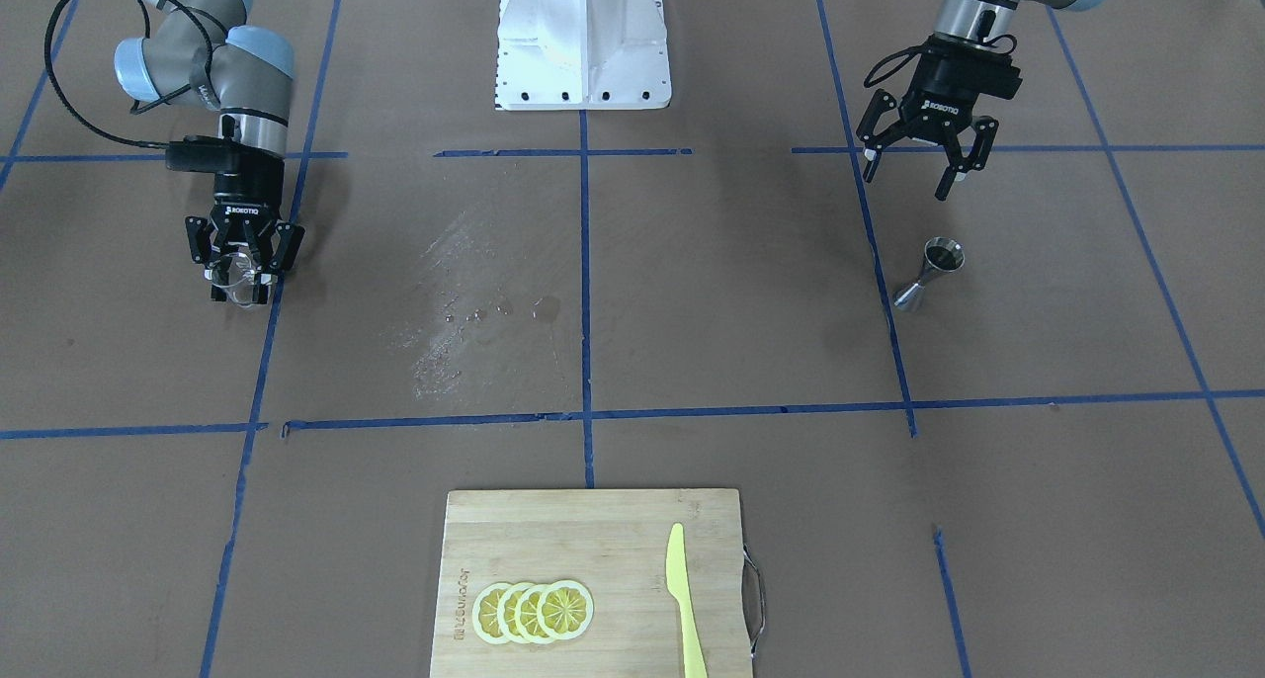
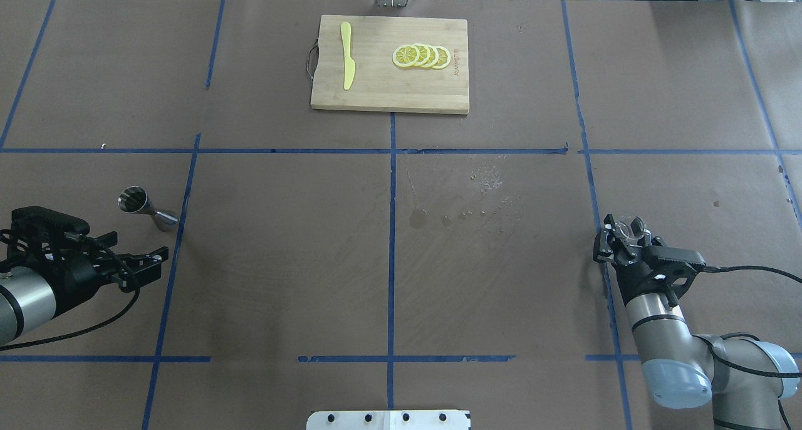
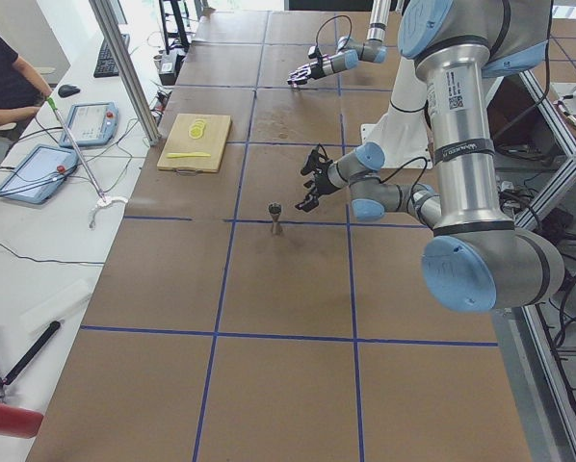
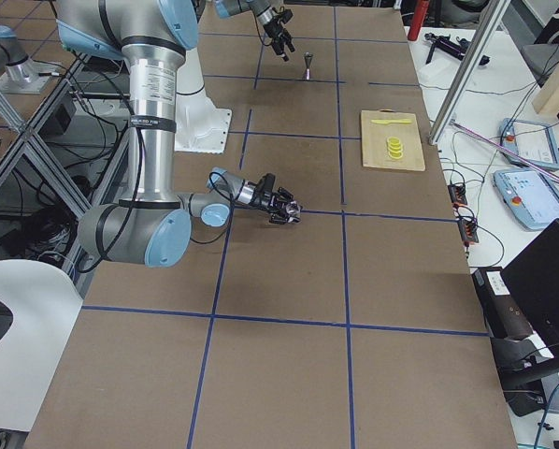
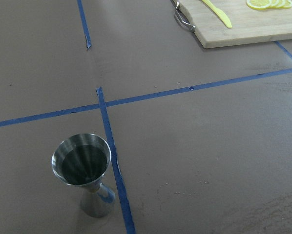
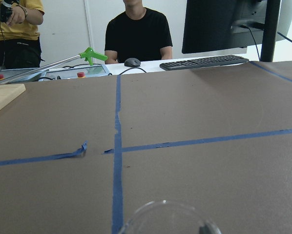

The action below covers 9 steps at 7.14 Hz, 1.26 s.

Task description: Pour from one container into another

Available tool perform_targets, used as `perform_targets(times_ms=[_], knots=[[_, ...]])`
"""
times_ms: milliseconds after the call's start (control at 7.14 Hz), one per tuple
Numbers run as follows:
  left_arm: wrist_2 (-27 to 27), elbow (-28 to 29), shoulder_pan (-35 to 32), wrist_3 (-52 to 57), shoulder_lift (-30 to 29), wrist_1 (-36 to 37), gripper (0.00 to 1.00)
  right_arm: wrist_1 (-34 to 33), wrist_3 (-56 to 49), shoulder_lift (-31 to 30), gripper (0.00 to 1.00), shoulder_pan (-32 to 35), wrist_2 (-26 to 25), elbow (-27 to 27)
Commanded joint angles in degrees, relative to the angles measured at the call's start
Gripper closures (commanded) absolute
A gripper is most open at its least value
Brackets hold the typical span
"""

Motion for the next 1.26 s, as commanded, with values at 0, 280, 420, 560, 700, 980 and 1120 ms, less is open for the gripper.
perform_targets(times_ms=[0,280,420,560,700,980,1120], knots=[[-0.19,-0.03,-0.32,0.05,0.07,-0.05,0.0,1.38,-5.08,-0.18,0.01,0.04,1.34,2.14],[-0.19,-0.11,-0.32,0.05,-0.02,-0.05,0.0,1.38,-5.19,-0.36,0.0,0.04,1.43,2.06],[-0.19,-0.11,-0.32,0.05,-0.02,-0.05,0.0,1.29,-5.19,-0.36,0.0,0.04,1.6,2.23],[-0.37,-0.2,-0.4,0.13,-0.02,-0.05,0.0,1.38,-5.28,-0.36,0.0,0.04,1.69,2.32],[-0.37,-0.2,-0.4,0.22,-0.02,-0.05,0.0,1.38,-5.28,-0.36,0.0,0.04,1.78,2.41],[-0.89,-0.29,-1.01,0.31,-0.02,-0.05,0.0,1.38,-5.36,-0.53,0.0,0.12,1.78,3.02],[-3.07,-0.38,-2.76,0.4,-0.1,-0.05,0.0,1.38,-7.19,-0.8,0.0,0.21,1.78,4.42]])
